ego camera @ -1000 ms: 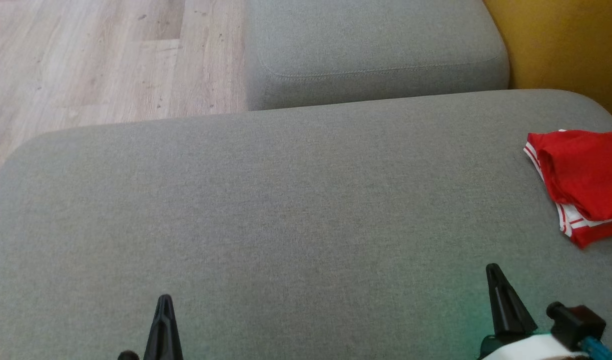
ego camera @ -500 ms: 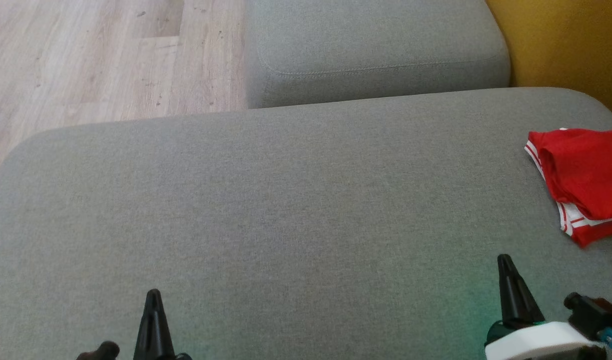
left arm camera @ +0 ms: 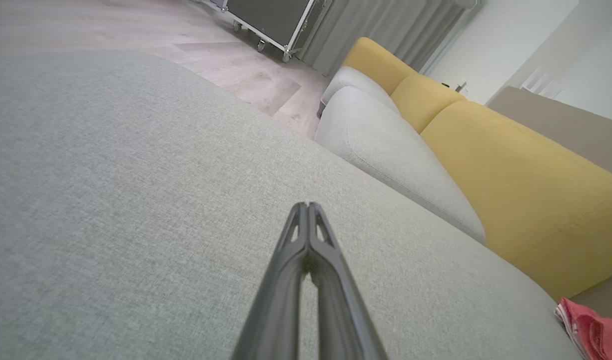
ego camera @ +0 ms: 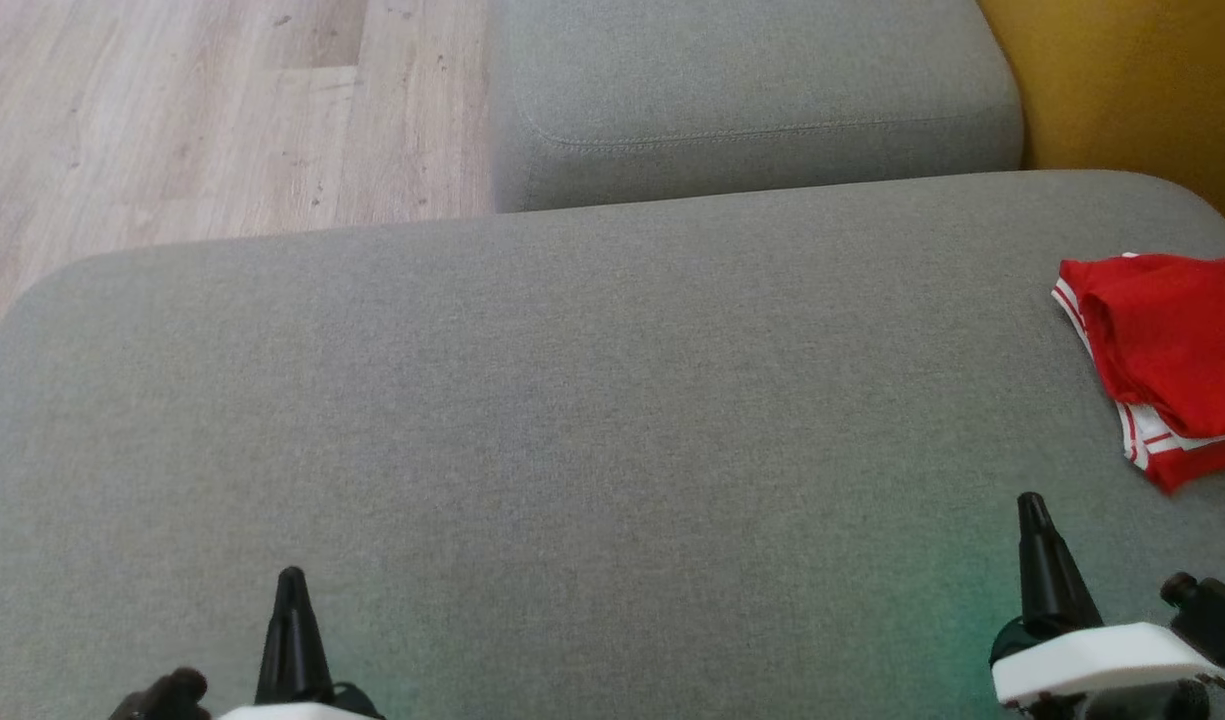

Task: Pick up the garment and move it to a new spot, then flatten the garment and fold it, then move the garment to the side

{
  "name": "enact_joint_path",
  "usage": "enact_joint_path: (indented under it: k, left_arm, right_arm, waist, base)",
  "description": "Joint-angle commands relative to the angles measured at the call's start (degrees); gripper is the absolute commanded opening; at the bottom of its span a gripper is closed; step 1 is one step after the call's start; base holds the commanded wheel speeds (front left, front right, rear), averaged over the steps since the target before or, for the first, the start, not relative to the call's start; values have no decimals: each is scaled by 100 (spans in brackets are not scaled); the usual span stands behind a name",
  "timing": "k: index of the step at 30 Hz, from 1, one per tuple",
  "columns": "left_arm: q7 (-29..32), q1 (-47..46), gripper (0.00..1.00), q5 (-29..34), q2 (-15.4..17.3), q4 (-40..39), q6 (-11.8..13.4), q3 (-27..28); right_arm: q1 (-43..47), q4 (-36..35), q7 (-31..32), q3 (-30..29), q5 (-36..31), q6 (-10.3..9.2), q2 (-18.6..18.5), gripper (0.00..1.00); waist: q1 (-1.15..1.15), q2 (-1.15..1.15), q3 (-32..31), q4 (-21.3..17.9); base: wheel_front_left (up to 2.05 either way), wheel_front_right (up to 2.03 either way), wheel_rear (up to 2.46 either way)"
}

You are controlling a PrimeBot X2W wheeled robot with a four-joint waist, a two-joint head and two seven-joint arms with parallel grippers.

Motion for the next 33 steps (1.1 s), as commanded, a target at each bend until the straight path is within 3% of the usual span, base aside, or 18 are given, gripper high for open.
enact_joint_path:
  k: [1, 33]
  left_arm:
    - [27, -297, 0, -179, 72, -139, -72, 162]
    - [547, -812, 0, -2409, 99, 154, -469, 581]
  right_arm:
    - [-288, -168, 22, -18, 200, -2, -18, 0]
    - [-663, -92, 537, -299, 2477, -3, 33, 0]
  waist:
    - [0, 0, 4, 0]
    - [0, 0, 92, 3]
  base:
    - [0, 0, 0]
    - [0, 0, 0]
